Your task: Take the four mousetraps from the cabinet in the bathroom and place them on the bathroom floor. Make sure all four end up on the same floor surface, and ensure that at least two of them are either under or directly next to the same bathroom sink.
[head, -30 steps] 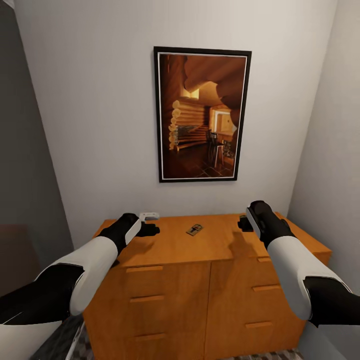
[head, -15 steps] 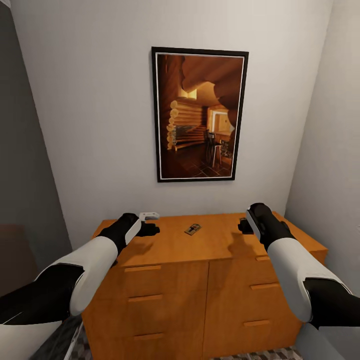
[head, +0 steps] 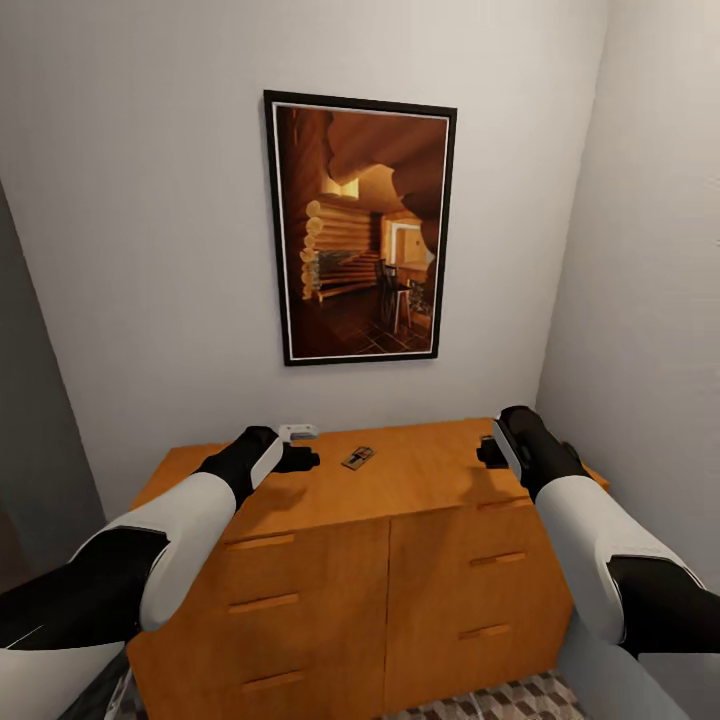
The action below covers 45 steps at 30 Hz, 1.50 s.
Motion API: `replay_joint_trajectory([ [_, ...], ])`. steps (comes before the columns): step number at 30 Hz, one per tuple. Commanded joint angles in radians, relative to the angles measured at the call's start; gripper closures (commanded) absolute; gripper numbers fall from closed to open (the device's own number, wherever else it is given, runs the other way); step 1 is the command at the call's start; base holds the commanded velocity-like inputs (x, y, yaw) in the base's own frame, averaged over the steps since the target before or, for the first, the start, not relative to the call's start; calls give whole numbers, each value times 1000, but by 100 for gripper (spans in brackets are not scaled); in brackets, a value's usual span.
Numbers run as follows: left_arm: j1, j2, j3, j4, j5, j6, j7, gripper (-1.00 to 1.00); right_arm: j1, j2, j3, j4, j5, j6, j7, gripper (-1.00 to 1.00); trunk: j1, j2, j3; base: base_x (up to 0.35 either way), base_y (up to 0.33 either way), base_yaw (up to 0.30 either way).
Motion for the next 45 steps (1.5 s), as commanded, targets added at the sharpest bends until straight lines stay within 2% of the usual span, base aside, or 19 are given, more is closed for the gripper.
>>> replay_joint_trajectory([
  [1, -1, 0, -8, -1, 10, 5, 3, -100, -1, 1, -4, -1, 7, 4, 5, 100, 0, -1, -1, 0, 0, -75],
  [8, 0, 0, -8, -1, 8, 4, 2, -100, -1, 0, -4, 0, 7, 4, 8, 100, 0, -1, -1, 16, 0, -27],
  [20, -1, 0, -10, -3, 3, 4, 1, -100, -1, -2, -6, -1, 6, 4, 9, 100, 0, -1, -1, 221, 0, -2],
  [34, -1, -2, -11, -2, 1, 5, 3, -100, -1, -3, -7, 0, 7, 0, 10, 100, 0, -1, -1, 21, 0, -1],
  [45, 0, -3, -11, -3, 1, 5, 3, -100, -1, -3, -7, 0, 9, -4, 1, 100, 0, -1, 2, 0, 0, -187],
])
